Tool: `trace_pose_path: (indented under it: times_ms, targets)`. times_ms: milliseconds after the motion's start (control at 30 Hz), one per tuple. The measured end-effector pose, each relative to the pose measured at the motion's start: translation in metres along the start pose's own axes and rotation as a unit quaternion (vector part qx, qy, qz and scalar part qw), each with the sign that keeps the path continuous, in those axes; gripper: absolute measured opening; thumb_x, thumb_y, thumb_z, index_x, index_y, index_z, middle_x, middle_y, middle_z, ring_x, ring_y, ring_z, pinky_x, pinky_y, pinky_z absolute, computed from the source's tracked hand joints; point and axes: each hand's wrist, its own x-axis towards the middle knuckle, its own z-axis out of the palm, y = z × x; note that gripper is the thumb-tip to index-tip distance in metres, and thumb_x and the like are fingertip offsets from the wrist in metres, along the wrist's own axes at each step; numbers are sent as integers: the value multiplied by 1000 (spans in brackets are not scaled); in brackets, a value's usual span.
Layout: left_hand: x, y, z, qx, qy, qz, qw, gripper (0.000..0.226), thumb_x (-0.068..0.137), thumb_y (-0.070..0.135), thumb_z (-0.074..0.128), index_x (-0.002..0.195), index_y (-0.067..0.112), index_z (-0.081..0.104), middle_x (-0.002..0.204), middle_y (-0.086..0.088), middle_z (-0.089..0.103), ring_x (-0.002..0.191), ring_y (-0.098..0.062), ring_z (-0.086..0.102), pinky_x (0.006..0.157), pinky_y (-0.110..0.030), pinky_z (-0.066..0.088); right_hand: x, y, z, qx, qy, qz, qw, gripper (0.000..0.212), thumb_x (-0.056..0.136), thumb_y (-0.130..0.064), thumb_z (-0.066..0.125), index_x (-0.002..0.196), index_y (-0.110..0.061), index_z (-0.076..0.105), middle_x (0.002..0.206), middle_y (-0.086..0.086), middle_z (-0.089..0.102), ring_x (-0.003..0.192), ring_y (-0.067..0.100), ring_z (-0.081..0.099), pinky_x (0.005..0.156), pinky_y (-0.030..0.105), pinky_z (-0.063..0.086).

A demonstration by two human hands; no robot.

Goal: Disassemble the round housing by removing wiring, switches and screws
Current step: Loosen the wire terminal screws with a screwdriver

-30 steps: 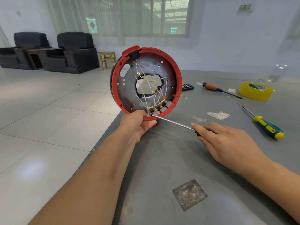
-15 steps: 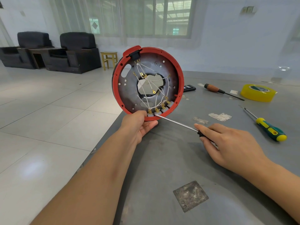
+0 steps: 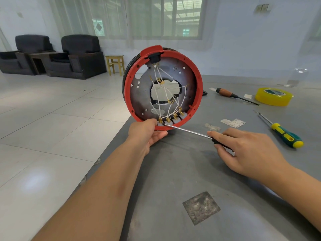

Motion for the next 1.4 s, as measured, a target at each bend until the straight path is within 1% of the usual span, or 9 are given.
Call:
trace_pose_path:
  times_ms: [133, 267, 367, 533, 700, 900, 1100, 1233, 1400]
  targets:
    - [1, -1, 0, 11, 1, 5, 1000, 9, 98, 2, 61, 105, 0, 66, 73, -11, 78, 65, -24, 79, 49, -27, 60, 0, 2, 0, -1, 4, 4, 1000, 37, 96, -33, 53, 130, -33, 68, 92, -11, 68, 73, 20, 68, 44, 24, 40]
    - [1, -1, 1, 17, -2, -1, 1000, 10, 99, 4, 62, 108, 1, 66, 82, -13, 79, 64, -24, 78, 47, -25, 58, 0, 5, 1, -16, 5, -6, 1000, 38, 95, -34, 55, 131, -29, 68, 91, -7, 68, 72, 23, 67, 45, 25, 39]
    - [1, 1, 1, 14, -11, -10, 1000, 9, 99, 3, 61, 105, 1, 67, 73, -10, 78, 62, -22, 78, 45, -24, 56, 0, 8, 2, -24, 13, -18, 999, 41, 95, -36, 50, 131, -27, 68, 90, -5, 67, 70, 24, 66, 47, 23, 34]
    - [1, 2, 1, 7, -17, -20, 1000, 11, 100, 3, 59, 107, -1, 66, 71, -11, 78, 61, -22, 78, 45, -24, 56, -2, 8, 6, -6, 10, -24, 1000, 43, 96, -38, 46, 133, -28, 65, 93, -6, 66, 70, 23, 65, 42, 29, 45]
    - [0, 3, 0, -4, -18, -27, 999, 18, 100, 3, 57, 115, -3, 66, 74, -13, 78, 60, -22, 77, 44, -23, 55, -2, 2, 7, 16, 4, -11, 1000, 43, 97, -40, 43, 133, -30, 65, 92, -8, 66, 69, 20, 66, 39, 29, 45]
    - [-3, 5, 0, -15, -16, -29, 999, 21, 102, 6, 57, 119, -1, 66, 77, -13, 79, 60, -21, 77, 43, -23, 55, -3, -7, 5, 44, -31, 22, 998, 42, 98, -40, 48, 137, -34, 61, 99, -11, 67, 76, 20, 67, 48, 32, 51]
    - [-4, 8, -1, -31, -12, -39, 999, 17, 104, 10, 57, 118, 1, 62, 75, -15, 78, 60, -22, 77, 43, -24, 56, -2, -15, 5, 79, -62, 39, 994, 48, 100, -44, 40, 145, -35, 54, 107, -11, 66, 85, 19, 67, 61, 37, 56]
    - [-3, 9, -1, -41, -10, -45, 998, 22, 105, 11, 58, 123, 1, 63, 77, -16, 79, 60, -22, 77, 42, -25, 55, -2, -18, 9, 120, -75, 57, 988, 50, 99, -47, 38, 145, -34, 53, 104, -11, 66, 85, 17, 65, 67, 36, 55]
    - [-5, 9, -1, -44, -11, -43, 998, 21, 105, 11, 57, 123, 2, 61, 77, -15, 79, 60, -22, 77, 42, -25, 55, -1, -22, 13, 165, -62, 78, 981, 49, 98, -47, 41, 141, -31, 58, 95, -9, 67, 80, 15, 63, 68, 35, 55]
